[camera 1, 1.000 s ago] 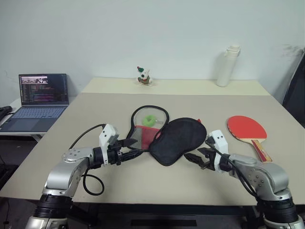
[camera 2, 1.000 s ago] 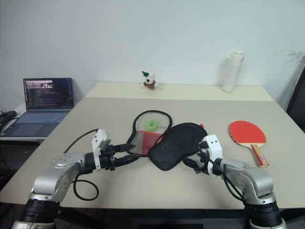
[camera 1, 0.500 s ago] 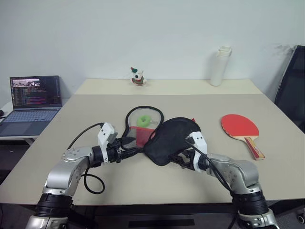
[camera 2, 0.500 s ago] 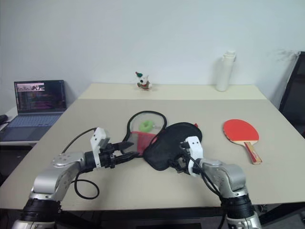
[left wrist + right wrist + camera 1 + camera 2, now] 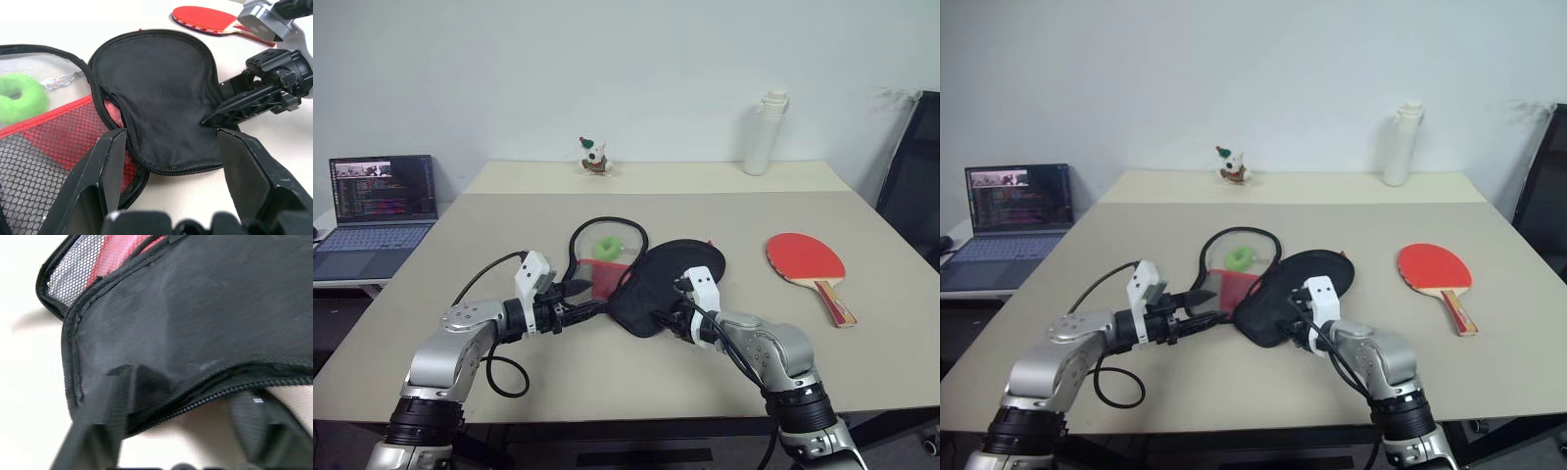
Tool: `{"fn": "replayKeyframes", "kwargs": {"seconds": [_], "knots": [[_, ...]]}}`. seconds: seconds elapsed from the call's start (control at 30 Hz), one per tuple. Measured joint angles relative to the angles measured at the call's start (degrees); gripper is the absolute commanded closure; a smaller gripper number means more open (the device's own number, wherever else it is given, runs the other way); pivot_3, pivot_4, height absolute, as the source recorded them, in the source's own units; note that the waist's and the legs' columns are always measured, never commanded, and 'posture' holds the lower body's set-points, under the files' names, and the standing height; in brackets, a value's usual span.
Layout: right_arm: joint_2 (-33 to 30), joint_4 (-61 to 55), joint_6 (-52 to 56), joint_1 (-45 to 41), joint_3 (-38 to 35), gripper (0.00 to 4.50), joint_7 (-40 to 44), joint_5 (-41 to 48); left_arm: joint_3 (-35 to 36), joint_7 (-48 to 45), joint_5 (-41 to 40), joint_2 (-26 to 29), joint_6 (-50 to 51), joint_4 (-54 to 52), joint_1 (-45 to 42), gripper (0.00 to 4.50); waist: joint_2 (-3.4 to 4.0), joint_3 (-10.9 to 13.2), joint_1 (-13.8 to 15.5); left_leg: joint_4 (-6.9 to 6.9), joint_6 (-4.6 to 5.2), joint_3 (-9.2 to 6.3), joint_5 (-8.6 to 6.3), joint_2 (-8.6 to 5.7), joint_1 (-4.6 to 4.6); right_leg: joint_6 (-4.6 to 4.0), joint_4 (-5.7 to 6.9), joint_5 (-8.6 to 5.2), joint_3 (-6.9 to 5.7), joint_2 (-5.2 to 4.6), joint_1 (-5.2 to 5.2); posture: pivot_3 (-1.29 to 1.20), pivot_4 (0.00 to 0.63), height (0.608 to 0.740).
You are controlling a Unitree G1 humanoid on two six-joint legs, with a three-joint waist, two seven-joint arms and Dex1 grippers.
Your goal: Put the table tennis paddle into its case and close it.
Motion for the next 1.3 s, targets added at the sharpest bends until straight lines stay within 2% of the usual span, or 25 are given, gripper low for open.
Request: {"fn": "replayKeyframes", "kwargs": {"seconds": [0.17,0.37,0.47,0.77,1.03,1.3], "knots": [[1.8,-0.4,5.2,0.2,-4.8,4.47,0.1,3.9,0.0,-0.1,0.0,0.1,0.1,-1.4,0.4,1.33,0.0,0.0,0.0,0.0,0.0,0.01,0.0,-0.02,-0.02,-0.01,-0.01,0.0,0.01,-0.02,0.0,0.0,0.15,0.74],[1.9,-1.7,9.2,0.2,-7.8,4.49,0.0,5.9,-0.8,-0.1,0.0,0.0,0.7,-2.3,0.4,1.33,0.01,0.0,0.0,0.0,0.0,0.02,0.0,-0.03,-0.02,0.0,-0.01,0.0,0.01,-0.02,0.0,0.0,0.15,0.74],[0.0,-2.5,11.7,0.4,-8.3,4.49,0.6,6.6,-1.6,-0.1,0.0,-0.4,0.7,-3.1,0.5,1.33,0.01,0.0,0.0,-0.01,0.0,0.04,0.0,-0.04,-0.03,0.0,-0.03,0.0,0.02,-0.02,0.0,0.0,0.15,0.74],[-19.2,-0.3,14.7,-1.1,-5.6,4.49,13.0,8.3,-4.0,-0.2,0.0,-0.8,0.6,-3.7,0.9,1.33,0.01,0.0,0.1,0.02,0.01,0.13,0.0,-0.1,-0.02,0.0,-0.05,-0.01,0.02,-0.03,0.02,0.0,0.15,0.74],[-32.4,11.5,7.7,-10.1,5.2,4.49,27.8,4.1,-5.8,-0.8,0.3,-1.4,-0.6,-3.7,0.1,1.33,0.02,0.0,0.1,0.01,0.01,0.29,-0.01,-0.11,-0.04,0.01,-0.11,-0.01,0.02,-0.01,0.02,0.0,0.15,0.74],[-36.7,25.8,-2.8,-19.7,15.3,4.49,41.6,-4.3,-6.4,-1.0,0.9,-2.4,-1.7,-3.7,-0.5,1.33,0.02,0.1,0.1,0.02,0.01,0.31,-0.01,-0.1,-0.04,0.0,-0.09,-0.01,0.01,0.0,-0.02,0.0,0.15,0.74]]}}
